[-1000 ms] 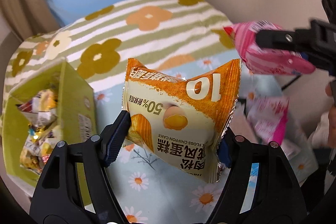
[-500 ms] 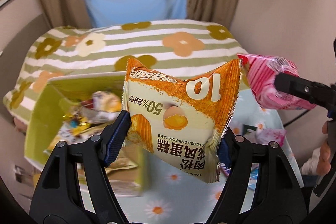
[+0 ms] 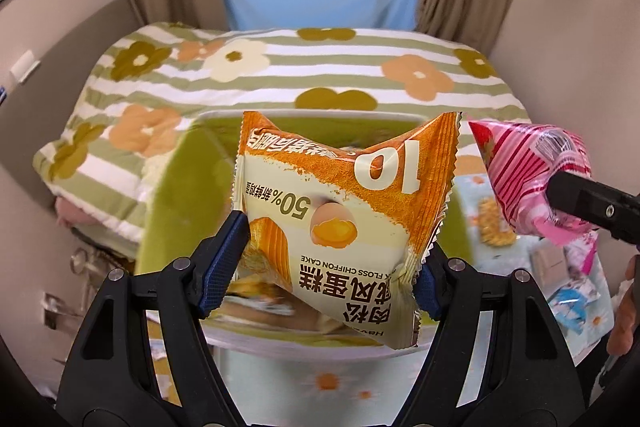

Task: Organize snacks
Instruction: 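Carry both packets over the yellow box and open both tools to drop them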

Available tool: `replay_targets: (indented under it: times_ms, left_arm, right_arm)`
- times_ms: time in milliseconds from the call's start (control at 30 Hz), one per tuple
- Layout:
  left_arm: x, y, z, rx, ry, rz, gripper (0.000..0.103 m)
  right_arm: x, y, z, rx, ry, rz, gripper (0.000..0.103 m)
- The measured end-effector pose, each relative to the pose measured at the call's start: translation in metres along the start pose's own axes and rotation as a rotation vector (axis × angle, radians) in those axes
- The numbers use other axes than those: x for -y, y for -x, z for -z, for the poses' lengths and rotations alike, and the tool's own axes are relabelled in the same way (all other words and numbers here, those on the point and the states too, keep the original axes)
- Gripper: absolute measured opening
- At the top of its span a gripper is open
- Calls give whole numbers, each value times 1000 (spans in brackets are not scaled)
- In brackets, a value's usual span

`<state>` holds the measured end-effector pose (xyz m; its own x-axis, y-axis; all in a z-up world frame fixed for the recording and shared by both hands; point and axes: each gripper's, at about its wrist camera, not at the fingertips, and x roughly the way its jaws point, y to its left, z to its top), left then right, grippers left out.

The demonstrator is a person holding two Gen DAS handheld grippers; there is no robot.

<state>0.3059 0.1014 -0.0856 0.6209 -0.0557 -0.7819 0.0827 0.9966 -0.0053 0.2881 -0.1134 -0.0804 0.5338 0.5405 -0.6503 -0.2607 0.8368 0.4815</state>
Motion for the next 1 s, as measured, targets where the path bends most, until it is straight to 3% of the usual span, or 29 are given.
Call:
replay_targets:
  times_ms: [167,433,533,600,1000]
  left_arm:
    - [-45,-19,2,-37,-16,0,71]
    - [-73,-62,9,-131,-77,9,73]
    - [-70,-69,13,-140,-117,-6,83]
    - [-70,-69,15,-136,-122,-1,102]
    - [-96,-47,26,-123,-12,-31,102]
  right_arm:
    - [-28,-34,7,-20,-16,5,75]
    - [-43,-68,22,-71,-58,49,75]
    - [-42,-71,23,-85,-74,58,75]
    - [-44,-72,23,-94,-64,64,75]
    - [-44,-78,32,-130,3,70,76]
